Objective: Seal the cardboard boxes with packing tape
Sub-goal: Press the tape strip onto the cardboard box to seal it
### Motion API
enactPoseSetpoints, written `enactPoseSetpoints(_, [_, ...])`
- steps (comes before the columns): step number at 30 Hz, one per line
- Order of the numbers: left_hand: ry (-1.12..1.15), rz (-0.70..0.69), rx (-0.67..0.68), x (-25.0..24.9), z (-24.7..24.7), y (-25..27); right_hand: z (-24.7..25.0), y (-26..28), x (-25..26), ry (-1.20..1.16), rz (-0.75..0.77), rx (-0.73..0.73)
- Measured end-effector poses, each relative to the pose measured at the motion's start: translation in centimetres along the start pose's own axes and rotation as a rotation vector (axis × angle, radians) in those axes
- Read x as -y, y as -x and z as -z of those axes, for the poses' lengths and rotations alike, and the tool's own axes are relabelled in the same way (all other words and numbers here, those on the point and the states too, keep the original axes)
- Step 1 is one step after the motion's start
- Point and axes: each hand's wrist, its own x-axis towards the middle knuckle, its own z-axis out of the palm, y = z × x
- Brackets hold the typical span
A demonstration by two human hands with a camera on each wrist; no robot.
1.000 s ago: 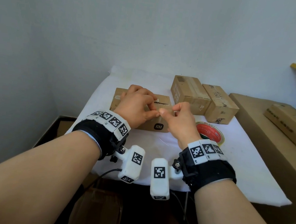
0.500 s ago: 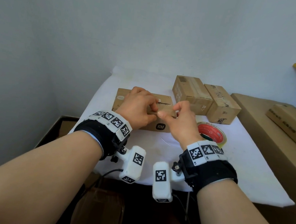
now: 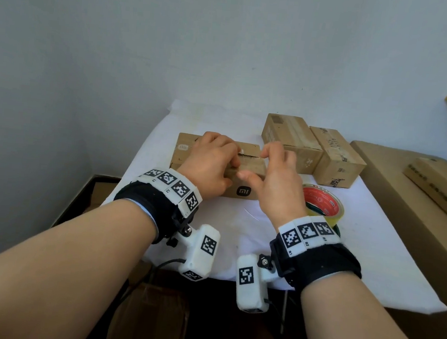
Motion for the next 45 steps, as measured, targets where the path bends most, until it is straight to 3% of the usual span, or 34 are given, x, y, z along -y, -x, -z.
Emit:
enactPoseSetpoints(12, [0.061,0.064,-0.022,-0.3,0.2,0.0,0.3,0.0,-0.2,-0.002,0.014,0.037])
enactPoseSetpoints(21, [0.077,0.083,-0.019,-0.2,0.4,-0.1,0.9,0.1,-0.2,0.058,0.025,0.152])
enactPoseSetpoints(31, [0.034,0.062,0.034,0.0,0.4,-0.1,0.0,0.5,0.1,0.051,0.005,0.080])
enactPoseSetpoints(35, [-0.033,0.066,0.068,-0.2,0.6,-0.1,0.7,0.1,0.2,0.003,-0.085,0.124])
enactPoseSetpoints(40, [-0.141,0.064,0.091,-0.7,0.4,0.0,1.5,-0.9,-0.8,-0.284,-0.348,0.073])
enactPoseSetpoints(45, [-0.190,0.037,0.080,-1.0,0.4,0.2,0.8,-1.7,-0.5,-0.369,-0.480,0.161])
